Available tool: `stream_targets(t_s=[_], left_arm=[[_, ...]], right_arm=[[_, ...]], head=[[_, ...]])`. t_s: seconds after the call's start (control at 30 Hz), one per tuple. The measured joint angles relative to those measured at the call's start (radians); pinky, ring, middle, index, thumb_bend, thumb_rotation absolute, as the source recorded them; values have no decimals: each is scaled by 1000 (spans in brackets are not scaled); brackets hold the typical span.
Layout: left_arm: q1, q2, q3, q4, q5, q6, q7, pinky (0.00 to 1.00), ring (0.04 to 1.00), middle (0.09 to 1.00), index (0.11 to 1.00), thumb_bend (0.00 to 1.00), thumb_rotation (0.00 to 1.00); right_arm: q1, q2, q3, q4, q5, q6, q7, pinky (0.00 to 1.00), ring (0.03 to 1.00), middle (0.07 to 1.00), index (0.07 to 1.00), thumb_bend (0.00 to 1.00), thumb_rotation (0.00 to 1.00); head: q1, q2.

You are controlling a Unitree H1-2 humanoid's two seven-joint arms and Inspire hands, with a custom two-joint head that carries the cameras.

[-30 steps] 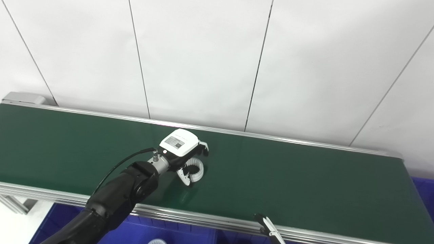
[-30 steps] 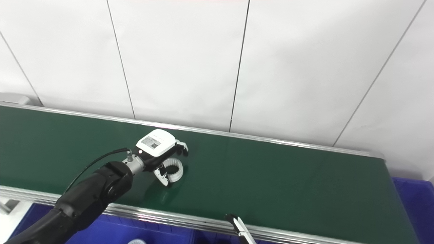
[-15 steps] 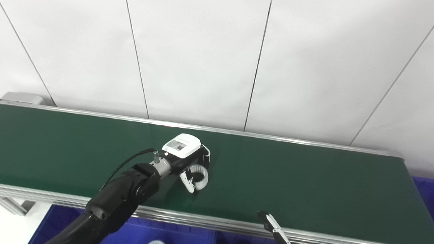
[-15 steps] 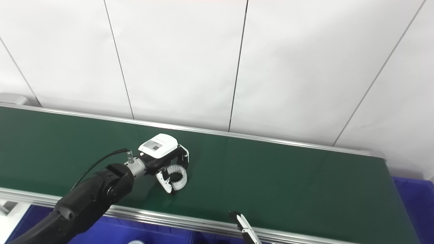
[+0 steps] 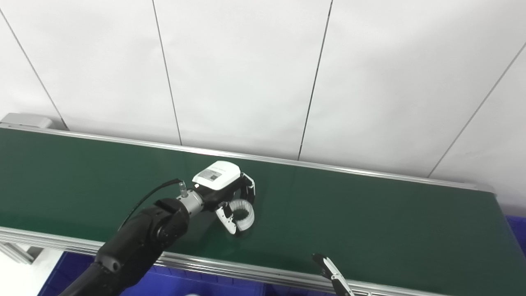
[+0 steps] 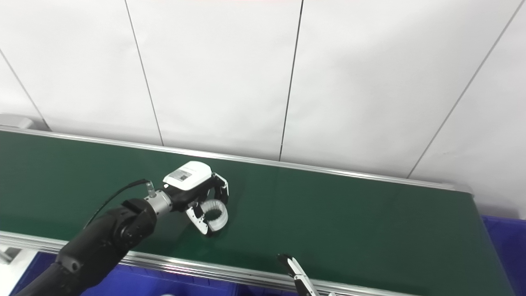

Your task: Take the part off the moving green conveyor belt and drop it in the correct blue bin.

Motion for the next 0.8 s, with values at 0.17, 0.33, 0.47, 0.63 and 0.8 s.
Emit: stream_targets(t_s=[0.17,0.33,0.47,0.63,0.8], left_arm=[[25,31,64,-119,-69,-1,-32,232,293,474,387,548,0],[87,72,111,-238,-109,7,-73,236,297,474,396,547,0],[149,76,137,-301,-137,17,-110,238,296,474,400,546,0],[230,85,160,-379,-194,26,-156,260,312,476,419,545,0],[253,109,193,-410,-261,55,-215,297,421,495,421,511,0]], right_arm=[[-8,0,0,0,-3,1,10,878,939,960,933,337,832],[-11,1,0,0,-4,1,18,868,934,961,930,349,834],[-12,4,0,0,-3,2,19,867,934,961,931,354,842],[-16,6,0,-7,-1,7,25,851,928,962,931,352,828],[-54,16,-6,-86,3,89,60,878,940,969,941,366,871]], head=[[5,-2],[9,-2],[6,8],[-26,135],[-120,305]])
